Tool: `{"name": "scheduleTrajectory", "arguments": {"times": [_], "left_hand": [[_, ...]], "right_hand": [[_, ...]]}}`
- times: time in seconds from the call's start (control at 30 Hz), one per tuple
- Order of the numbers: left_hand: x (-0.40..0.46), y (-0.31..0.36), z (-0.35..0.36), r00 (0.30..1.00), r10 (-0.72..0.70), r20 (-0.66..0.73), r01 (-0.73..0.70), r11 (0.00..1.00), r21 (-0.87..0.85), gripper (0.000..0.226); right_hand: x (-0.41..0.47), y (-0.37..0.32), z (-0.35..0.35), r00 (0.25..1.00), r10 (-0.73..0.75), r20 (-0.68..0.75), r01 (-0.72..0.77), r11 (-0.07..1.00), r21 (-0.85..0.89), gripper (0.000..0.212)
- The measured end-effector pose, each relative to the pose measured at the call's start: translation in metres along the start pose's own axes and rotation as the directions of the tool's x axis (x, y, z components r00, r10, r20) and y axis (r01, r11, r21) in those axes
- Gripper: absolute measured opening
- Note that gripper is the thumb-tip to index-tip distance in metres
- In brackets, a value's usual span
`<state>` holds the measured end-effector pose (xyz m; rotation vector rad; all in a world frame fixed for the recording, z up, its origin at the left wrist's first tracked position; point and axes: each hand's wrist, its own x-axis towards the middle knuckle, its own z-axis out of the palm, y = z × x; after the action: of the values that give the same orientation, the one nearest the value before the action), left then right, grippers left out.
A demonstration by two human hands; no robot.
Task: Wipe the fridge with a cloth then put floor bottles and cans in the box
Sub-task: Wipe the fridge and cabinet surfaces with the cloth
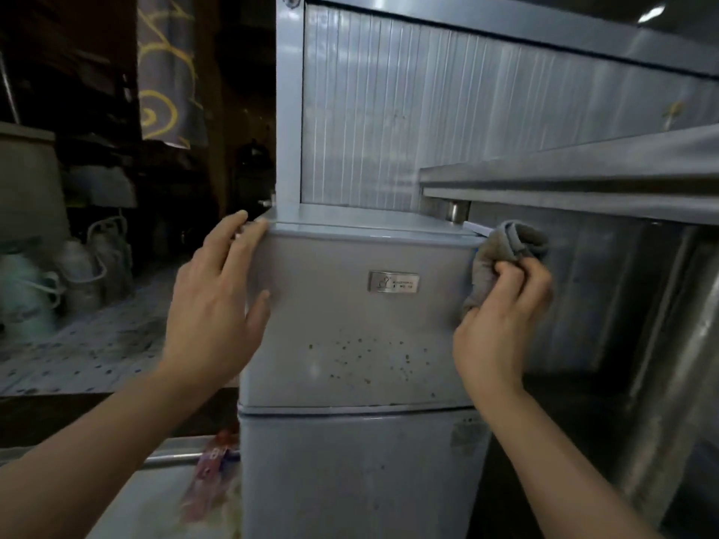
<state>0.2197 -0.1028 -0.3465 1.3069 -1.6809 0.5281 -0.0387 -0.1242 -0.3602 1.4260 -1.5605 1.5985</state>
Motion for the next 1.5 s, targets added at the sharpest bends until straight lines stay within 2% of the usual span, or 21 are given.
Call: {"name": "scheduleTrajectory", "arguments": {"times": [0.13, 0.23, 0.4, 0.47, 0.57, 0.63, 0.73, 0.87, 0.93, 1.03, 1.07, 1.13, 1.23, 1.37, 1.43, 1.5], "left_hand": [[0.000, 0.005, 0.002, 0.999, -0.017, -0.029, 0.016, 0.999, -0.033, 0.075], [0.000, 0.007, 0.002, 0.998, -0.049, -0.027, 0.048, 0.998, -0.050, 0.076], [-0.004, 0.004, -0.001, 0.999, -0.034, -0.011, 0.033, 0.996, -0.088, 0.081], [-0.012, -0.002, -0.003, 1.000, -0.029, -0.006, 0.028, 0.997, -0.076, 0.084], [-0.024, -0.011, -0.001, 1.000, -0.003, 0.015, 0.003, 0.998, -0.063, 0.085], [-0.029, -0.016, 0.001, 0.999, 0.017, 0.041, -0.014, 0.996, -0.092, 0.087], [-0.027, -0.020, -0.001, 0.998, -0.011, 0.054, 0.022, 0.978, -0.205, 0.086], [-0.028, -0.026, -0.005, 0.994, -0.044, 0.102, 0.071, 0.959, -0.275, 0.087], [-0.032, -0.030, -0.008, 0.990, -0.033, 0.138, 0.073, 0.953, -0.294, 0.090], [-0.034, -0.036, -0.015, 0.987, -0.025, 0.161, 0.079, 0.937, -0.341, 0.090], [-0.035, -0.037, -0.016, 0.987, -0.030, 0.157, 0.084, 0.934, -0.348, 0.089], [-0.038, -0.041, -0.020, 0.990, -0.048, 0.131, 0.090, 0.939, -0.332, 0.089], [-0.041, -0.051, -0.027, 0.993, -0.084, 0.079, 0.103, 0.952, -0.289, 0.086], [-0.048, -0.069, -0.031, 0.988, -0.123, 0.091, 0.140, 0.965, -0.222, 0.087], [-0.053, -0.071, -0.030, 0.985, -0.133, 0.110, 0.154, 0.965, -0.211, 0.086], [-0.055, -0.069, -0.029, 0.982, -0.148, 0.119, 0.170, 0.963, -0.207, 0.084]], "right_hand": [[-0.022, -0.039, 0.013, 0.993, -0.114, 0.004, 0.114, 0.993, 0.029, 0.039], [-0.037, -0.067, 0.022, 0.970, -0.231, 0.076, 0.227, 0.972, 0.060, 0.031], [-0.017, -0.032, 0.011, 0.868, -0.466, 0.170, 0.471, 0.882, 0.016, 0.043], [-0.014, -0.021, 0.007, 0.905, -0.400, 0.145, 0.407, 0.913, -0.016, 0.043], [-0.022, -0.042, 0.015, 0.964, -0.261, 0.045, 0.262, 0.965, -0.005, 0.030], [-0.029, -0.069, 0.026, 0.950, -0.310, 0.023, 0.310, 0.951, 0.006, 0.023], [-0.040, -0.105, 0.039, 0.885, -0.464, 0.041, 0.462, 0.885, 0.048, 0.022], [-0.034, -0.087, 0.036, 0.815, -0.576, 0.067, 0.579, 0.814, -0.052, 0.033], [-0.035, -0.072, 0.033, 0.840, -0.540, 0.050, 0.542, 0.834, -0.101, 0.043], [-0.052, -0.097, 0.043, 0.869, -0.492, 0.049, 0.494, 0.868, -0.043, 0.041], [-0.057, -0.112, 0.047, 0.848, -0.523, 0.080, 0.525, 0.851, 0.003, 0.043], [-0.056, -0.138, 0.054, 0.749, -0.650, 0.128, 0.645, 0.760, 0.084, 0.044], [-0.040, -0.154, 0.061, 0.649, -0.747, 0.144, 0.741, 0.663, 0.103, 0.042], [-0.044, -0.144, 0.069, 0.571, -0.810, 0.131, 0.807, 0.583, 0.090, 0.038], [-0.058, -0.133, 0.073, 0.499, -0.855, 0.141, 0.850, 0.515, 0.112, 0.037], [-0.077, -0.123, 0.073, 0.426, -0.879, 0.215, 0.887, 0.453, 0.094, 0.046]]}}
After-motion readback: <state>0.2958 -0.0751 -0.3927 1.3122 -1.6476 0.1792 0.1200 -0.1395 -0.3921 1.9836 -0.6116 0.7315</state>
